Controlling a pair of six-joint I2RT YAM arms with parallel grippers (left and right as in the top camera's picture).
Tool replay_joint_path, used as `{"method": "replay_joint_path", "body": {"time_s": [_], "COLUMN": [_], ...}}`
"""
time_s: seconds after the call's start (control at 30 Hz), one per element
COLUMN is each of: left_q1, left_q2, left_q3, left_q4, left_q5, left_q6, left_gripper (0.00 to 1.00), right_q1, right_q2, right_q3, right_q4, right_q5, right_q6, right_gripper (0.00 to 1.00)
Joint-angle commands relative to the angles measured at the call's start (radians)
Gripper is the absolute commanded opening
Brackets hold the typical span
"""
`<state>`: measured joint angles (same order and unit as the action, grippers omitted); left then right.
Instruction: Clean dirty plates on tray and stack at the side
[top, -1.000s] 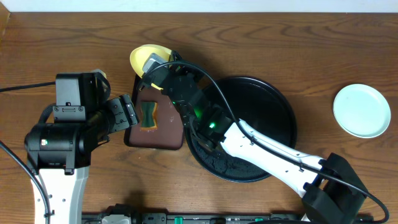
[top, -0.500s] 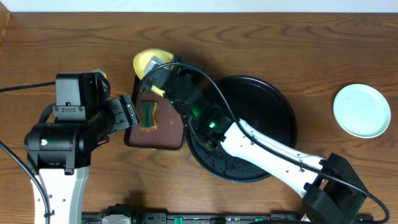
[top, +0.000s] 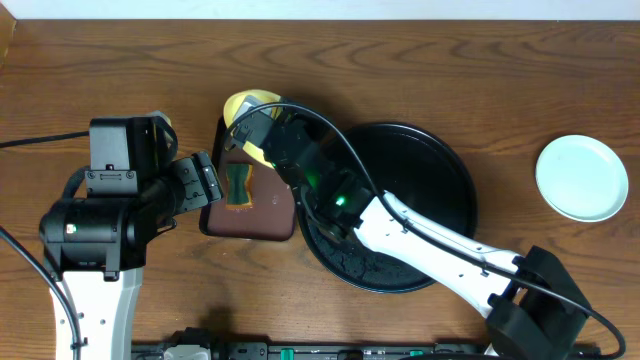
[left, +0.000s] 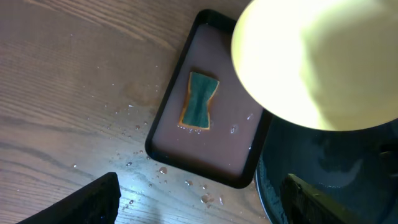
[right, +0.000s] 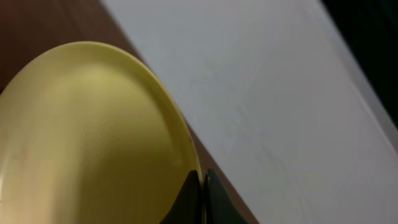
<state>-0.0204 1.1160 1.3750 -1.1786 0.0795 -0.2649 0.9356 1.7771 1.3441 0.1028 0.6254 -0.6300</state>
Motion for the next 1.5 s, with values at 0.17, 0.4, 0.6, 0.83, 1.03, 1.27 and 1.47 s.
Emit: {"method": "replay_joint_path", "body": {"time_s": [0.17,0.4,0.6,0.83,1.03,1.27,1.47], "left_q1": [0.005,0.005,0.005,0.005,0.005,0.005,0.005], "left_q2": [0.003,0.003,0.003,0.003,0.003,0.003,0.003], "left_q3": [0.012,0.012,0.012,0.012,0.012,0.012,0.012], "left_q4": [-0.003,-0.003,-0.003,-0.003,-0.003,-0.003,-0.003], "left_q5": [-0.008,-0.008,-0.008,-0.008,-0.008,-0.008,-0.008], "left_q6": [0.003,0.003,0.002,0.003,0.003,0.003,0.003], "left_gripper": [0.83,0.83,0.83,0.83,0.83,0.83,0.83], "right_q1": [0.016,0.002,-0.153,-0.62,-1.128,-1.529,-1.693], "right_q2": [-0.029,-0.041,-0.045,-0.122,-0.14,-0.138,-0.122], "right_q3": [0.01,0.01,0.01,0.01,0.008,0.003,-0.076], "right_q4": [-0.078,-0.067,-0.344,-0.49,-0.77,-0.889,-0.865], "right_q5": [-0.075,0.011,-0.282,-0.987,-1.028,-0.807,-0.652], "right_q6": [-0.002,0.208,0.792,1.09,1.102,1.1,1.074], "right_gripper": [0.01,0.01,0.01,0.01,0.01,0.01,0.01]}}
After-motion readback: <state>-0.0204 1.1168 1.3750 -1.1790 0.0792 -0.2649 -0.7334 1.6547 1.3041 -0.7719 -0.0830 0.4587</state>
